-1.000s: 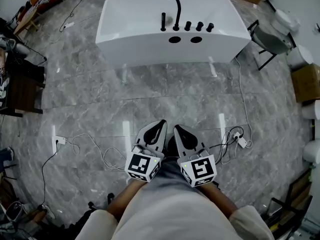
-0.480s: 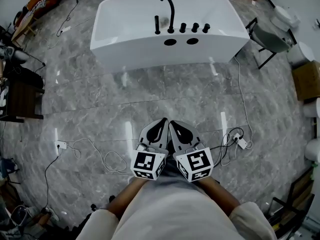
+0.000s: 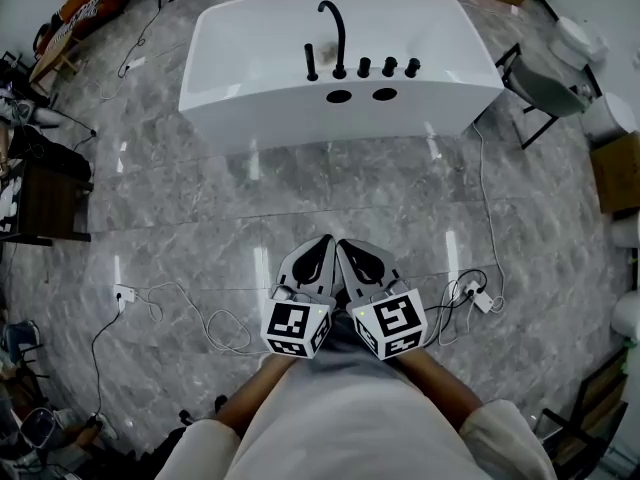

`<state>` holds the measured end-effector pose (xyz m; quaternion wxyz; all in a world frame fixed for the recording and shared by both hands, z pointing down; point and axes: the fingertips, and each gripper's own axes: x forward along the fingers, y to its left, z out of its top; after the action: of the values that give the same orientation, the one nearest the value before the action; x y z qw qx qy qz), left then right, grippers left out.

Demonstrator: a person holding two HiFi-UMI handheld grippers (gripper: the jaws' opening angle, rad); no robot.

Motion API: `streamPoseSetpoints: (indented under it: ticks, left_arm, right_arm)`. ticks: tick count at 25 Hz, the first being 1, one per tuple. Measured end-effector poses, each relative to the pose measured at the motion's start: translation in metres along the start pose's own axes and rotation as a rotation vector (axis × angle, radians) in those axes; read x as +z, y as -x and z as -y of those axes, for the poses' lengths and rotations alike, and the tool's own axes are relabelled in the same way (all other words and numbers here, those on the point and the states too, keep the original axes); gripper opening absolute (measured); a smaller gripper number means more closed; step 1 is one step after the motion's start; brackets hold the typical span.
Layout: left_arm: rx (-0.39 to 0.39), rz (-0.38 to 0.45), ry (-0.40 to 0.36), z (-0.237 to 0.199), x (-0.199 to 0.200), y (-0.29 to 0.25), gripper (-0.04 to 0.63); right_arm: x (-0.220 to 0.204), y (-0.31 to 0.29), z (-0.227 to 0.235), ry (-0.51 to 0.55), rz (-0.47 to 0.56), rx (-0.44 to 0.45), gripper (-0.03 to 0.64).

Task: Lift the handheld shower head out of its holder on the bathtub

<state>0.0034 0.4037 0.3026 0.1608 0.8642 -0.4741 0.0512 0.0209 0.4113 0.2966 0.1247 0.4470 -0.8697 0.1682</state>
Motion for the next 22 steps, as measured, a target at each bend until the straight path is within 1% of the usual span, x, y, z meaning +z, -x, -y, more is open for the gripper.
streamPoseSetpoints:
  ticks: [5,8,12,15,18,22]
  left_arm:
    - [0.017,0.019,-0.015,0.008,0.005,-0.026,0.002]
    - [0.036,0.022,-0.002,0.01,0.007,-0.035,0.003]
    - [0.063,0.038,0.002,0.005,0.012,-0.045,0.003]
    - [0.084,0.036,0.029,-0.002,0.013,-0.051,0.003]
    - [0.094,0.034,0.054,-0.006,0.015,-0.055,0.003]
    - [0.07,0.025,0.087,-0.012,0.011,-0.063,0.003]
  right_arm:
    - [0.006,-0.001,0.027,0.006,0.003,0.018,0.018]
    - [0.01,-0.002,0.035,0.001,0.01,0.036,0.018]
    - [0.014,-0.001,0.047,0.008,0.015,0.022,0.018]
    - [0.011,0.002,0.06,-0.019,0.006,0.001,0.018]
    - [0.008,0.0,0.064,-0.04,-0.012,-0.001,0.018]
    - [0.006,-0.013,0.064,-0.047,-0.033,0.02,0.018]
